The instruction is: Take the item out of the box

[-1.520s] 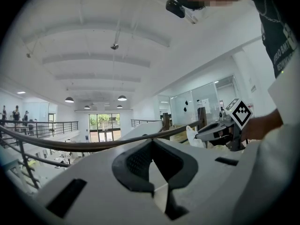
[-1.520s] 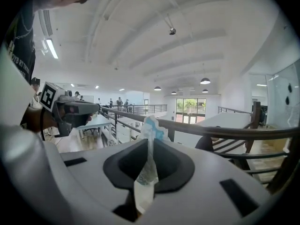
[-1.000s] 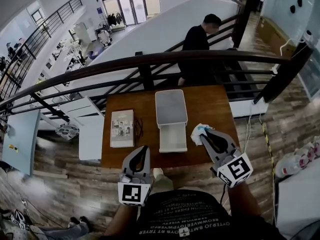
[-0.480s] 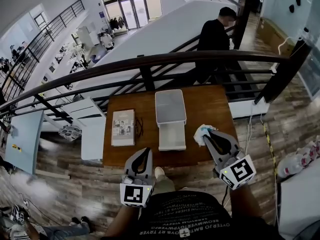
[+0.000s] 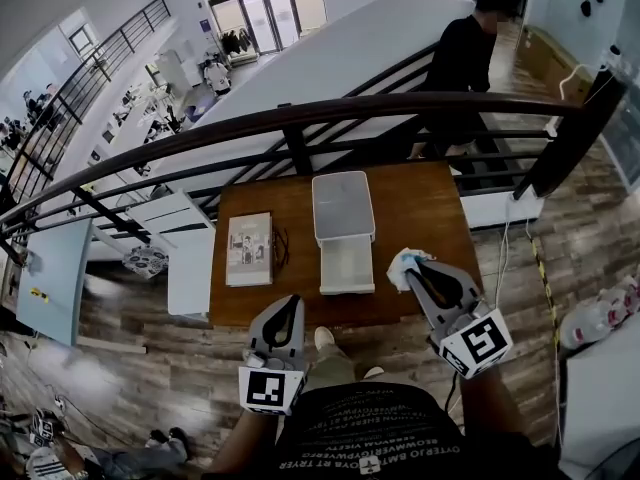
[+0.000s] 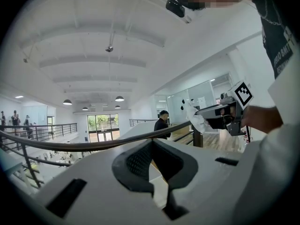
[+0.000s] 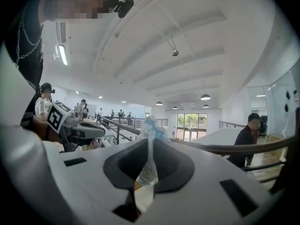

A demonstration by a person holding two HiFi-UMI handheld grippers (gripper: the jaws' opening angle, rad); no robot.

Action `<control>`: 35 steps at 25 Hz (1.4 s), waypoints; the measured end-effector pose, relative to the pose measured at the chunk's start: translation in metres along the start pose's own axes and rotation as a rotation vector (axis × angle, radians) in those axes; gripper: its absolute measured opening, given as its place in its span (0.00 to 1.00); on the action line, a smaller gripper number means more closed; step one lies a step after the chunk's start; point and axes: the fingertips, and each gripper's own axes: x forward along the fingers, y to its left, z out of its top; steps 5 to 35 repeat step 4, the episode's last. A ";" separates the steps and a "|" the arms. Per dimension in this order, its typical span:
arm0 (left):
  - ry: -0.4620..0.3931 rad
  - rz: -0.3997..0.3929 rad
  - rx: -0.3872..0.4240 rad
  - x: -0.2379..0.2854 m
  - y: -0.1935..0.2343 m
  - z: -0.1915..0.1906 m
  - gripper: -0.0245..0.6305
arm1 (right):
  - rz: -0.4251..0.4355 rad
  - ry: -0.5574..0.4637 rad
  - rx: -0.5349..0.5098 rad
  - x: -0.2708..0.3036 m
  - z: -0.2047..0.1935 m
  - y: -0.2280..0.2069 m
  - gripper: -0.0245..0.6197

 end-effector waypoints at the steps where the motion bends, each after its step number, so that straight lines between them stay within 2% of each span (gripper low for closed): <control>1: -0.002 -0.002 0.002 0.002 0.000 0.000 0.05 | 0.002 0.002 0.000 0.002 -0.002 -0.001 0.09; 35: -0.002 -0.009 0.007 0.009 0.000 0.000 0.05 | 0.008 0.010 0.002 0.008 -0.007 -0.005 0.09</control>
